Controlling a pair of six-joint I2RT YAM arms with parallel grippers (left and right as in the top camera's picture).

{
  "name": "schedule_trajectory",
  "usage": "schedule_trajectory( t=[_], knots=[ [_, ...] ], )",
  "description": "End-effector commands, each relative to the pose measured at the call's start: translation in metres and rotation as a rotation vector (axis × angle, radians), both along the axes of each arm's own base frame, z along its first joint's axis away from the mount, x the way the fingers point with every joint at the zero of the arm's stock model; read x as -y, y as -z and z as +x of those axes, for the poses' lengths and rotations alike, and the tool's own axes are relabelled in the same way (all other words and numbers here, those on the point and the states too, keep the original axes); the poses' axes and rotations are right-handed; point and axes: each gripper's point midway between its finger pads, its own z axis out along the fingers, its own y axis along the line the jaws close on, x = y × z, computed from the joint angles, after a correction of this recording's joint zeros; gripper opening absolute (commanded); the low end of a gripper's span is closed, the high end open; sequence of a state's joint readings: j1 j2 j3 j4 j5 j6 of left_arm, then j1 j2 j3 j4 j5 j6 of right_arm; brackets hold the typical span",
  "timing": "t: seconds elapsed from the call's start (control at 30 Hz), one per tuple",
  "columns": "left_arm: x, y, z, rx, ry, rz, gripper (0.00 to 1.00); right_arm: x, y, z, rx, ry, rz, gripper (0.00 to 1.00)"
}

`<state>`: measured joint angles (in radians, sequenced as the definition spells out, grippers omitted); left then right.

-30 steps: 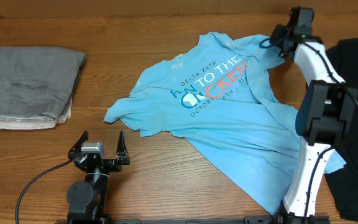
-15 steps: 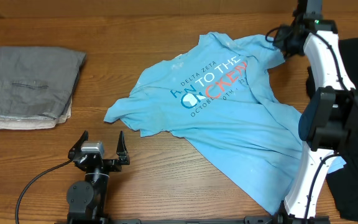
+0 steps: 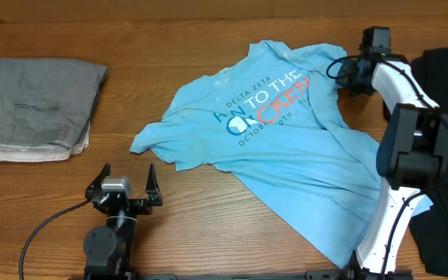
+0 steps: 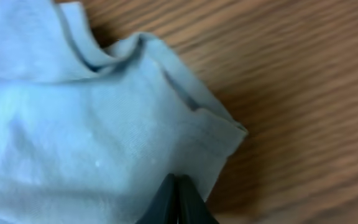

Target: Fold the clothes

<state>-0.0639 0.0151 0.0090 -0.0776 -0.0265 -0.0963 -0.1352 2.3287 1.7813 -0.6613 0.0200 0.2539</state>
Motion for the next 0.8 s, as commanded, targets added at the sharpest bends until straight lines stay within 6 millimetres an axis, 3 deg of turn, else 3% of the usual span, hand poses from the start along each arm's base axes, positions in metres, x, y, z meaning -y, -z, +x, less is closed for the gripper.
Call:
schedule_trajectory(
  t=[0.0,0.1,0.2,0.27,0.33,0.47,0.5,0.6,0.7,0.77],
  knots=[
    [0.001,-0.001,0.0,0.01,0.009,0.021,0.99,0.043,0.005,-0.021,-0.049,0.101,-0.045,0.04],
    [0.001,-0.001,0.0,0.01,0.009,0.021,1.0,0.054,0.005,-0.023,-0.044,0.122,-0.033,0.04],
    [0.001,-0.001,0.0,0.01,0.009,0.021,1.0,0.047,-0.003,-0.01,0.01,0.063,0.028,0.05],
    [0.001,-0.001,0.0,0.01,0.009,0.021,1.0,0.041,-0.018,0.002,0.056,0.039,0.064,0.12],
    [0.001,-0.001,0.0,0.01,0.009,0.021,1.0,0.031,-0.053,0.021,0.145,0.001,0.108,0.27],
    [0.001,-0.001,0.0,0.01,0.009,0.021,1.0,0.027,-0.131,0.04,0.28,-0.02,0.113,0.76],
    [0.001,-0.001,0.0,0.01,0.009,0.021,1.0,0.028,-0.149,0.039,0.298,-0.02,0.106,0.96],
    [0.001,-0.001,0.0,0.01,0.009,0.021,1.0,0.036,-0.203,0.025,0.328,0.003,0.073,1.0],
    [0.001,-0.001,0.0,0.01,0.009,0.021,1.0,0.048,-0.233,0.001,0.314,0.04,0.05,1.0],
    [0.001,-0.001,0.0,0.01,0.009,0.021,1.0,0.053,-0.241,-0.013,0.297,0.057,0.052,1.0]
  ],
)
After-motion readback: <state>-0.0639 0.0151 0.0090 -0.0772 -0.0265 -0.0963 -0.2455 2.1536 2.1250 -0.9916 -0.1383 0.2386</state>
